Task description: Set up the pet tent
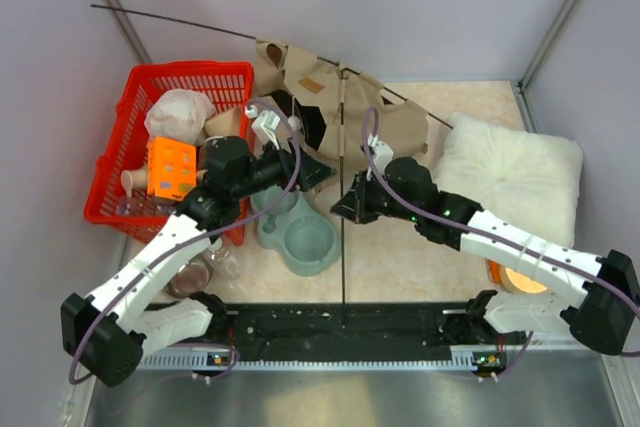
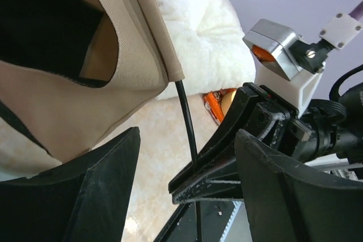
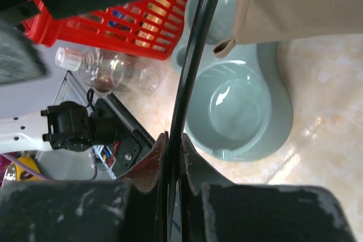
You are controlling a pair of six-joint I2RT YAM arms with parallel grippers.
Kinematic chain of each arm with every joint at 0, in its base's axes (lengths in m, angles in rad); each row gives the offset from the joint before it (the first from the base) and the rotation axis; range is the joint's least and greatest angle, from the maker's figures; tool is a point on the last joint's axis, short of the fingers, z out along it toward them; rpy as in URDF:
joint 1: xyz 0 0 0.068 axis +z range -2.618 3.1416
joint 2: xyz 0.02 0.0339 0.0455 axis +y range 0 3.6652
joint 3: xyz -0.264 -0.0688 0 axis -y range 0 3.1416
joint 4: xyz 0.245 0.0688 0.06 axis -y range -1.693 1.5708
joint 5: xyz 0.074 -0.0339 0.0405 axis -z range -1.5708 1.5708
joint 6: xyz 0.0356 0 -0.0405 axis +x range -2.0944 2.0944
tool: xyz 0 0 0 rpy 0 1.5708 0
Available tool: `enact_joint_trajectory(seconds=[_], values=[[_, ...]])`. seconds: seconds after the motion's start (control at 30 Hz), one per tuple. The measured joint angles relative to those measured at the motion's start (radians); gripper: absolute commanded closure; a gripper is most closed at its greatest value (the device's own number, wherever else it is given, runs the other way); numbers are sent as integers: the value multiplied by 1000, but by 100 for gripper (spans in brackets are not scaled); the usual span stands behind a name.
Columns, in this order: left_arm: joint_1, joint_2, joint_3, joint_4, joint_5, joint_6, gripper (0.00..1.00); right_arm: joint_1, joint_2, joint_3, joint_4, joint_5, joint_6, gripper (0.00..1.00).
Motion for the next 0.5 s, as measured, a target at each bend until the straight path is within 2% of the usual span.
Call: enact_joint_trajectory(seconds=[0.1,0.27,0.4,0.47,0.5], values=[[-3,44,1,32,20,-5,44,0,17,3,35,1,-19,100],[-5,109,13,61,58,-32,55,0,57,24,76,0,-35,100],[-9,139,13,86,71,-57,82,0,82,24,106,-3,-42,100],[-9,153,18,87,69,-63,89,0,87,24,114,-4,-43,100],[-7,158,19,86,68,-66,95,-1,87,24,118,-3,-43,100]])
